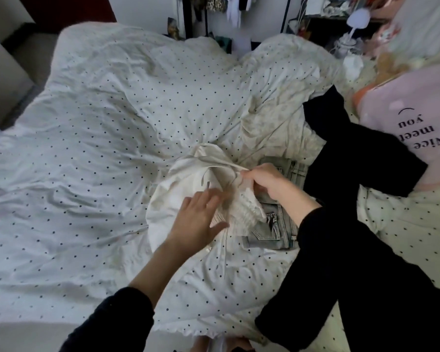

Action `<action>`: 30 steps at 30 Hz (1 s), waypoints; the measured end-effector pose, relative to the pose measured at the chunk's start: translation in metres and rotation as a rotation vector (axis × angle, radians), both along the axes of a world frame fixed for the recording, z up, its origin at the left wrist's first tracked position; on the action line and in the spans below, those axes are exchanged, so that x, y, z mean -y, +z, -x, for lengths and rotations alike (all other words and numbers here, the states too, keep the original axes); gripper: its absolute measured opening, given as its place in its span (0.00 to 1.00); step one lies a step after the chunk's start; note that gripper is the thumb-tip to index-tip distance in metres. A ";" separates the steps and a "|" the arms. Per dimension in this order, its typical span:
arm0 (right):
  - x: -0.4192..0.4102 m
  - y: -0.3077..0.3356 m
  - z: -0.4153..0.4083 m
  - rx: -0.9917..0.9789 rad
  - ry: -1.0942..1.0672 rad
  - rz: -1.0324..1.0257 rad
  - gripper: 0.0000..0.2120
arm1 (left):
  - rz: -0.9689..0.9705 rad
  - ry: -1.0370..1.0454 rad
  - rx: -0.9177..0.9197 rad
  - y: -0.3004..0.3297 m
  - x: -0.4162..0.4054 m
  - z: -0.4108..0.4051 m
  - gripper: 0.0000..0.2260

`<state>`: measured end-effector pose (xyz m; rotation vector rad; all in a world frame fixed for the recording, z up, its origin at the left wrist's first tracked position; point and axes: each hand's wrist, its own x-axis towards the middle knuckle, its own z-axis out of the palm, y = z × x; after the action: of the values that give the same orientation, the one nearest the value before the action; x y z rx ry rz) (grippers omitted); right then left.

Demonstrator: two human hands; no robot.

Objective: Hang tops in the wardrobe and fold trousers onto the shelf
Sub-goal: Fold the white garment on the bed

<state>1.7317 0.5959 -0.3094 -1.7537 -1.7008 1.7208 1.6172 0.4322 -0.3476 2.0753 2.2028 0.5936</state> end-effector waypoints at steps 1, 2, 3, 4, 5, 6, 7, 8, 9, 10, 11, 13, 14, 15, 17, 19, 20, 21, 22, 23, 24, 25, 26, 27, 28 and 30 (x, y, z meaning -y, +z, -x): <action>-0.001 0.003 0.002 -0.002 -0.002 0.011 0.17 | 0.087 0.006 -0.048 -0.006 0.004 -0.005 0.38; -0.002 0.006 0.003 -0.001 -0.010 0.015 0.14 | 0.183 0.037 -0.088 -0.012 0.006 -0.007 0.47; -0.002 0.009 0.004 -0.009 -0.021 0.028 0.10 | 0.255 0.078 -0.128 -0.015 0.007 -0.008 0.54; -0.002 0.012 0.005 -0.031 -0.036 0.056 0.07 | 0.295 0.124 -0.169 -0.018 0.008 -0.007 0.57; -0.003 0.012 0.006 -0.076 -0.055 0.102 0.05 | 0.307 0.176 -0.201 -0.021 0.007 -0.005 0.59; -0.003 0.013 0.006 -0.115 -0.064 0.148 0.05 | 0.295 0.227 -0.220 -0.022 0.006 -0.002 0.58; -0.003 0.014 0.007 -0.150 -0.067 0.188 0.05 | 0.264 0.264 -0.231 -0.023 0.005 0.002 0.56; -0.003 0.015 0.006 -0.171 -0.063 0.220 0.05 | 0.224 0.291 -0.249 -0.023 0.003 0.007 0.51; -0.004 0.015 0.005 -0.188 -0.058 0.243 0.05 | 0.178 0.304 -0.276 -0.022 0.001 0.013 0.46; -0.004 0.017 0.004 -0.193 -0.047 0.250 0.05 | 0.129 0.311 -0.306 -0.021 -0.003 0.020 0.40; -0.005 0.018 0.001 -0.197 -0.040 0.247 0.05 | 0.079 0.312 -0.326 -0.020 -0.006 0.027 0.34; -0.008 0.018 -0.006 -0.186 -0.028 0.228 0.06 | 0.021 0.296 -0.327 -0.017 -0.011 0.041 0.26; -0.010 0.017 -0.010 -0.166 -0.028 0.204 0.07 | 0.024 0.272 -0.305 -0.015 -0.013 0.047 0.24; -0.014 0.015 -0.014 -0.141 -0.030 0.175 0.09 | 0.039 0.245 -0.261 -0.012 -0.015 0.052 0.21; -0.020 0.011 -0.022 -0.054 -0.015 0.082 0.14 | 0.077 0.254 -0.057 0.004 -0.023 0.058 0.15; -0.022 0.012 -0.031 0.030 0.099 -0.024 0.21 | 0.083 0.357 0.207 0.028 -0.037 0.057 0.14; -0.018 0.015 -0.033 0.046 0.194 -0.047 0.27 | 0.042 0.424 0.297 0.040 -0.047 0.057 0.13; -0.012 0.017 -0.033 0.048 0.299 -0.045 0.34 | 0.022 0.476 0.370 0.053 -0.057 0.057 0.12; -0.004 0.017 -0.032 0.045 0.398 -0.036 0.40 | 0.022 0.516 0.423 0.066 -0.067 0.057 0.10; 0.006 0.015 -0.028 0.035 0.477 -0.034 0.45 | 0.031 0.545 0.454 0.080 -0.078 0.056 0.09; 0.015 0.011 -0.025 0.037 0.534 -0.064 0.47 | 0.030 0.563 0.475 0.092 -0.087 0.056 0.09; 0.022 0.002 -0.022 0.053 0.560 -0.117 0.44 | 0.016 0.566 0.494 0.104 -0.094 0.056 0.09; 0.026 -0.008 -0.019 0.087 0.548 -0.182 0.36 | -0.011 0.561 0.515 0.114 -0.101 0.056 0.08; 0.028 -0.016 -0.017 0.115 0.507 -0.251 0.26 | -0.038 0.550 0.539 0.124 -0.105 0.056 0.07; 0.031 -0.018 -0.016 0.117 0.432 -0.282 0.18 | -0.059 0.530 0.564 0.135 -0.108 0.057 0.06; 0.030 -0.019 -0.017 0.064 0.290 -0.280 0.15 | -0.090 0.484 0.639 0.152 -0.108 0.061 0.03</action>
<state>1.7483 0.5660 -0.3283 -1.5141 -2.1917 1.4443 1.5565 0.5407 -0.1954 1.1113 2.2620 1.2023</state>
